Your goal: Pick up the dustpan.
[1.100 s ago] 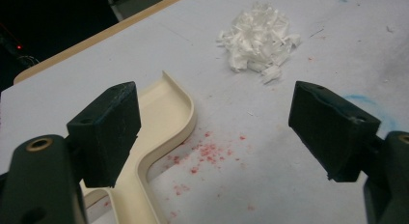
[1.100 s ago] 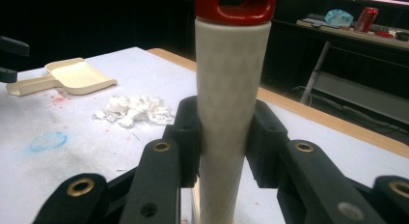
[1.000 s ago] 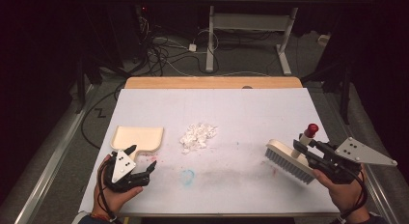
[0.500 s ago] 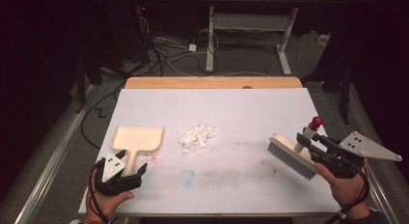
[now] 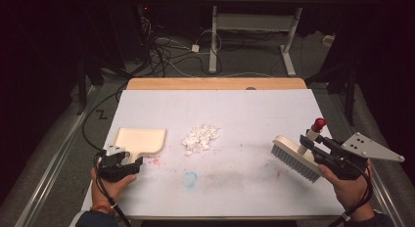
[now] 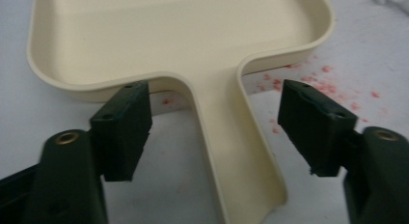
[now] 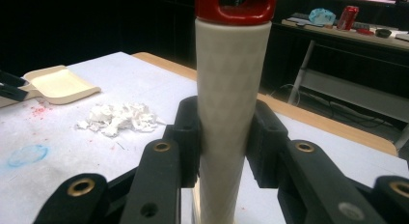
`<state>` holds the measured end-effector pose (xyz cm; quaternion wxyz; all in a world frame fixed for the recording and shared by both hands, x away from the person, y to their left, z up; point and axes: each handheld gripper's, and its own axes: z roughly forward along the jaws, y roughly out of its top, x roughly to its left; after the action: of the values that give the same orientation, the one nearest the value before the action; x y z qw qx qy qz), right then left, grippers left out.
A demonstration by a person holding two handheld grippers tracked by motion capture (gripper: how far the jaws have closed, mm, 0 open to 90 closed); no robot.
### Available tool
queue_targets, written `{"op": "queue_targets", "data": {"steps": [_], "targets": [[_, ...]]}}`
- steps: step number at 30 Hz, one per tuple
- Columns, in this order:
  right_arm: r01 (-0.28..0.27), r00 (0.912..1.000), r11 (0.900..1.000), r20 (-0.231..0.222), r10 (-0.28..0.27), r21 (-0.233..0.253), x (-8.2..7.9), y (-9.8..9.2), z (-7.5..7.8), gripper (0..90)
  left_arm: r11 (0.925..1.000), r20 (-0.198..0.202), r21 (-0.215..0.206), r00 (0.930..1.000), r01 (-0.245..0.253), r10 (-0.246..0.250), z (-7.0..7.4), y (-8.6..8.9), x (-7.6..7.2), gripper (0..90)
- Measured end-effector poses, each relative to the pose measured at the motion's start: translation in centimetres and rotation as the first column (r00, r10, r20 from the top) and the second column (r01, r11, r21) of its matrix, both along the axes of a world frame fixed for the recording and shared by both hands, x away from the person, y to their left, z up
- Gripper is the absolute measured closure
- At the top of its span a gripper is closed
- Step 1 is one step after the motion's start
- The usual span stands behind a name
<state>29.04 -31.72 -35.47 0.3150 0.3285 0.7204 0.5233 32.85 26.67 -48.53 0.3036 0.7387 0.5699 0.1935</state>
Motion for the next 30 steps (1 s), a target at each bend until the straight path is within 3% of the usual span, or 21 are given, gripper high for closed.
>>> {"op": "queue_targets", "data": {"steps": [5, 7, 10, 15, 19, 22, 30], "targets": [[0.000, 1.0000, 1.000, -0.005, 0.000, -0.008, 0.1, 0.1, -0.2, 70.4, 0.9999, -0.004, 0.014, 1.0000, -0.004, 0.004, -0.1, -0.2, 1.2, 37.7], [0.001, 1.0000, 1.000, -0.007, -0.001, -0.008, 0.2, 0.2, -0.2, 70.3, 0.9999, -0.001, -0.001, 0.9999, -0.015, 0.015, -0.1, -0.1, 1.3, 40.2], [-0.006, 0.9999, 1.000, -0.010, 0.005, -0.011, 0.2, 0.2, -0.3, 70.3, 0.9994, 0.004, 0.002, 0.9994, -0.033, 0.033, -0.1, 0.0, 1.2, 49.0], [-0.009, 0.9999, 1.000, -0.011, 0.009, -0.017, 0.2, 0.3, -0.4, 70.3, 0.9997, 0.005, 0.021, 0.9999, -0.010, 0.009, 0.0, -0.2, 1.3, 63.1], [-0.014, 0.9999, 1.000, -0.009, 0.014, -0.019, 0.3, 0.5, -0.4, 70.4, 0.9998, -0.012, 0.019, 0.9999, 0.004, -0.003, 0.3, 0.0, 1.6, 63.5], [-0.017, 0.9998, 1.000, -0.013, 0.017, -0.022, 0.3, 0.5, -0.5, 70.4, 0.9986, -0.018, 0.049, 0.9996, 0.021, -0.020, 0.7, -0.2, 1.8, 63.6], [-0.011, 0.9999, 1.000, -0.007, 0.011, -0.020, 0.2, 0.1, -0.3, 70.4, 0.9889, -0.020, 0.087, 0.9927, 0.120, -0.119, 2.8, -0.8, 0.6, 63.8]]}}
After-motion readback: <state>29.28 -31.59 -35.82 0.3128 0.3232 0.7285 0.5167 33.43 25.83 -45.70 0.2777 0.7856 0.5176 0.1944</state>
